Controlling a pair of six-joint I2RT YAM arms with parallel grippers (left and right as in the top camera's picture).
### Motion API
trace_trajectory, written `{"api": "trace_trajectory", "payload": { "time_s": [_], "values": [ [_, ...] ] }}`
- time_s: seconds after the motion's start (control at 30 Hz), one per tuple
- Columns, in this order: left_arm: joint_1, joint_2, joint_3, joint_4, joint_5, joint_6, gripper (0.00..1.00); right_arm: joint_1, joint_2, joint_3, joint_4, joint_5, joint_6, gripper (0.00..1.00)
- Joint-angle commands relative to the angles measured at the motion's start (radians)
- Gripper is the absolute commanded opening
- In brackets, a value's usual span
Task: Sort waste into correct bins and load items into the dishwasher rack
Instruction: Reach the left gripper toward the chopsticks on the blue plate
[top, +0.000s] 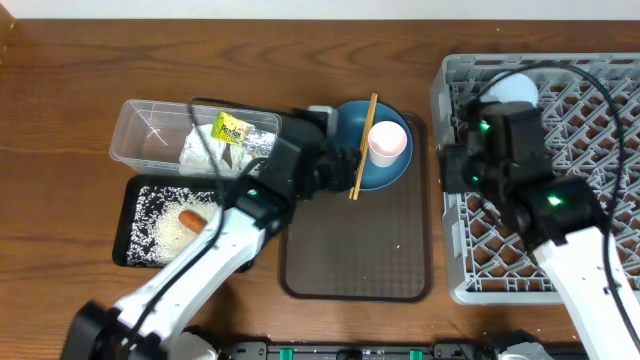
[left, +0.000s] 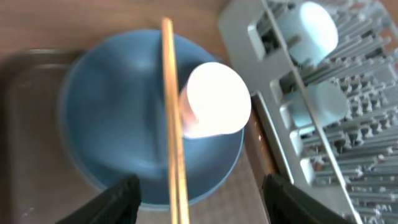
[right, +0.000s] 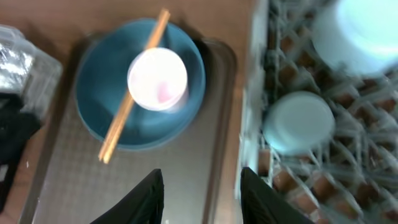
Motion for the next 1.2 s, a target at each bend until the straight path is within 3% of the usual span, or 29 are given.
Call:
{"api": "trace_trajectory", "payload": {
  "time_s": [0.0, 0.33, 0.57, 0.9, 1.17],
  "values": [
    [-0.002, 0.065, 0.011, 0.063, -0.019, -0.023, 0.66, -0.026, -0.054, 0.000, -0.048, 0.003, 0.007, 0.40],
    [-0.030, 0.246, 0.011, 0.292, -0.021, -0.110, 0.67, -0.029, -0.094, 0.000, -0.154, 0.003, 0.007, 0.40],
    [-0.035, 0.272, 0.010, 0.261, -0.022, -0.086, 0.66, -0.029, -0.094, 0.000, -0.183, 0.003, 0.007, 0.40],
    [-0.023, 0.271, 0.010, 0.092, -0.027, -0.002, 0.58, -0.029, -0.094, 0.000, -0.207, 0.003, 0.007, 0.40],
    [-0.023, 0.271, 0.010, 0.056, -0.153, 0.004, 0.56, -0.029, -0.094, 0.000, -0.223, 0.003, 0.007, 0.40]
  ]
}}
